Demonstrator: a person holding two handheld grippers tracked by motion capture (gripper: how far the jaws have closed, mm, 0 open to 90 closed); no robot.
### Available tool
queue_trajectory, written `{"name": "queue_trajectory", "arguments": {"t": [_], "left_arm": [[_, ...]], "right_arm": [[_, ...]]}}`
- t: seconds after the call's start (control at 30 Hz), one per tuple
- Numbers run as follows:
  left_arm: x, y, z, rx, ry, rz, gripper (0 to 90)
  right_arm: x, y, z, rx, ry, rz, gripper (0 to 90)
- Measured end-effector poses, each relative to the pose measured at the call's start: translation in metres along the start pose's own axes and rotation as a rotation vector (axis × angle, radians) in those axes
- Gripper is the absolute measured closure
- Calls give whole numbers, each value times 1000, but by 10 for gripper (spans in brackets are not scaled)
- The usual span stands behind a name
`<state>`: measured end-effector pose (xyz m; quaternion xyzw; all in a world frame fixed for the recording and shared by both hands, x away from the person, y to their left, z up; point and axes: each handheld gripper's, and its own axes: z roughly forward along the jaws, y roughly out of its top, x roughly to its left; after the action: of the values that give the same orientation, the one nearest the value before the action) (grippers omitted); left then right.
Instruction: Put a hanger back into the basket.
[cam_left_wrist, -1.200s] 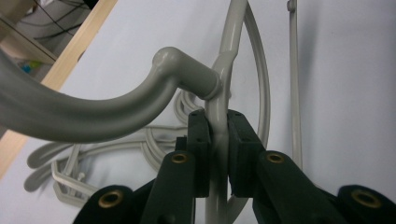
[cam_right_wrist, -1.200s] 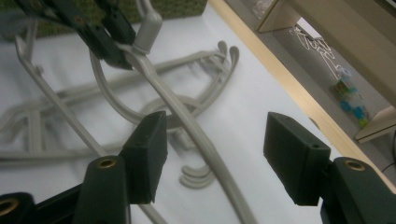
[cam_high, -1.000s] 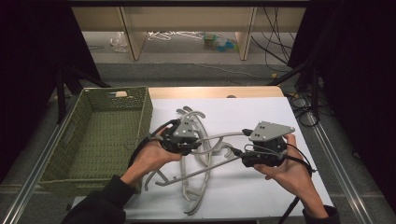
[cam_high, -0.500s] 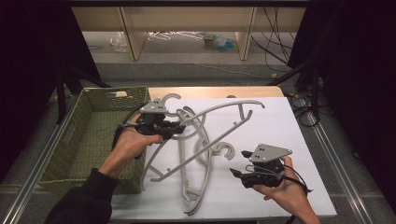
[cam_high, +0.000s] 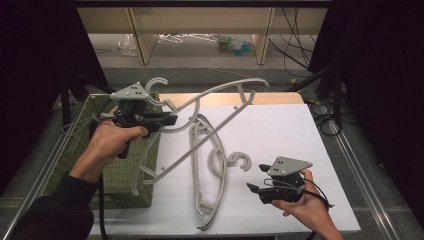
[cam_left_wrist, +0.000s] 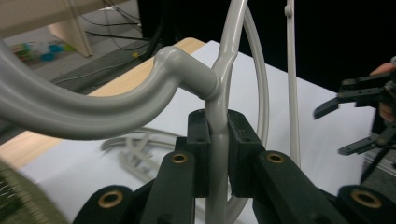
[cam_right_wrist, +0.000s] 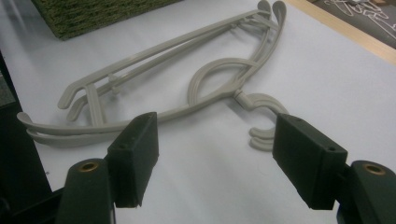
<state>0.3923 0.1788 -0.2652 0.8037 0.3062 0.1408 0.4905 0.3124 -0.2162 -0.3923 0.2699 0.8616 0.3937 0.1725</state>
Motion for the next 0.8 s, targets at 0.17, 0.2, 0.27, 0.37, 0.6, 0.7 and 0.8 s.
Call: {"name": "queue_trajectory", "arguments": {"t": [0.17, 0.2, 0.27, 0.37, 0.6, 0.7, 0.8], "left_arm": [[28, -12, -15, 21, 96, -34, 811], [32, -14, -17, 21, 105, -36, 811], [42, -19, -23, 21, 129, -51, 810], [54, -24, -30, 17, 157, -63, 811], [82, -33, -47, 27, 244, -50, 811], [95, -40, -54, 25, 280, -64, 811], [104, -48, -60, 18, 299, -85, 810]], "right_arm": [[0, -3, 4, 17, 12, 16, 308], [0, -4, 5, 16, 8, 18, 297], [0, -4, 6, 18, 8, 16, 293], [-1, -5, 8, 19, 3, 19, 261], [-1, -7, 10, 37, 9, 24, 261], [-1, -7, 10, 38, 7, 22, 261], [-1, -8, 11, 42, 6, 28, 261]]}}
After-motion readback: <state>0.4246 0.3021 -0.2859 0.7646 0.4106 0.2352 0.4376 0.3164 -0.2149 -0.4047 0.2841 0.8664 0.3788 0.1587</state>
